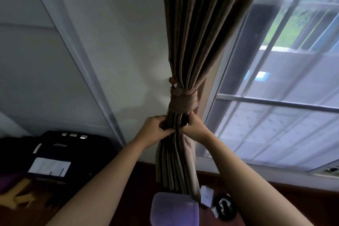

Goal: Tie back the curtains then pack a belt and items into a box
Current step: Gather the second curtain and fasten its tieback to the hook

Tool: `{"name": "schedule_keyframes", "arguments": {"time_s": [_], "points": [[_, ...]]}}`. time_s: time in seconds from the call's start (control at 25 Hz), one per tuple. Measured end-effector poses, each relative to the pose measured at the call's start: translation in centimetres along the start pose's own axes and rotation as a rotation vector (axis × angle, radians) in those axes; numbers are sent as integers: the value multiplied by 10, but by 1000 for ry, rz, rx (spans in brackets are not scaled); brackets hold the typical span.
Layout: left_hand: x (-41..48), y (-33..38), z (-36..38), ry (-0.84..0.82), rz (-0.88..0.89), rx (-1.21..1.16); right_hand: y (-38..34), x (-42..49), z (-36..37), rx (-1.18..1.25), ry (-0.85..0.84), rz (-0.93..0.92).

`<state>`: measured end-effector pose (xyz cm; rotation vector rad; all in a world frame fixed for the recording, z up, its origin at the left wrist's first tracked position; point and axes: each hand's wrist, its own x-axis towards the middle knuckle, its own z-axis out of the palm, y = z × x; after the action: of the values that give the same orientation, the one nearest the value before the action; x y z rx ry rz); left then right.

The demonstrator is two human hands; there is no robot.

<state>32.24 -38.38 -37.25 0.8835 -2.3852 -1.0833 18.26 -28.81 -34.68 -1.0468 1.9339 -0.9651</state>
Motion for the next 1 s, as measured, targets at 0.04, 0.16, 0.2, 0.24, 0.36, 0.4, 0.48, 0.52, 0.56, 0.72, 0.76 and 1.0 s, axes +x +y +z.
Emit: {"name": "schedule_keyframes", "arguments": {"time_s": [0.04,0.16,0.2,0.24,0.36,0.4,0.48,0.52,0.56,0.72,0.76,1.0], "points": [[-3,-1,-4,12,-9,25,-4,4,2,6,-15,29],[-6,1,-6,15,-31,52,-10,9,2,31,-41,46],[-6,4,-5,11,-36,58,-10,10,1,45,-49,43],[-5,5,-3,15,-38,63,-8,10,-1,50,-54,38],[-3,11,8,27,-34,102,4,8,-4,-11,-6,8],[-1,13,11,31,-23,117,10,6,-5,-46,41,-13],[1,16,18,18,2,124,26,0,-6,-75,141,-74],[1,18,21,5,13,108,35,-3,-7,-61,178,-105],[0,19,24,0,18,88,44,-7,-7,-30,211,-129],[3,25,28,71,10,56,60,-17,-17,69,415,-226],[4,26,29,80,7,57,59,-17,-19,59,477,-253],[6,33,37,156,12,44,50,-22,-27,-95,599,-270]]}}
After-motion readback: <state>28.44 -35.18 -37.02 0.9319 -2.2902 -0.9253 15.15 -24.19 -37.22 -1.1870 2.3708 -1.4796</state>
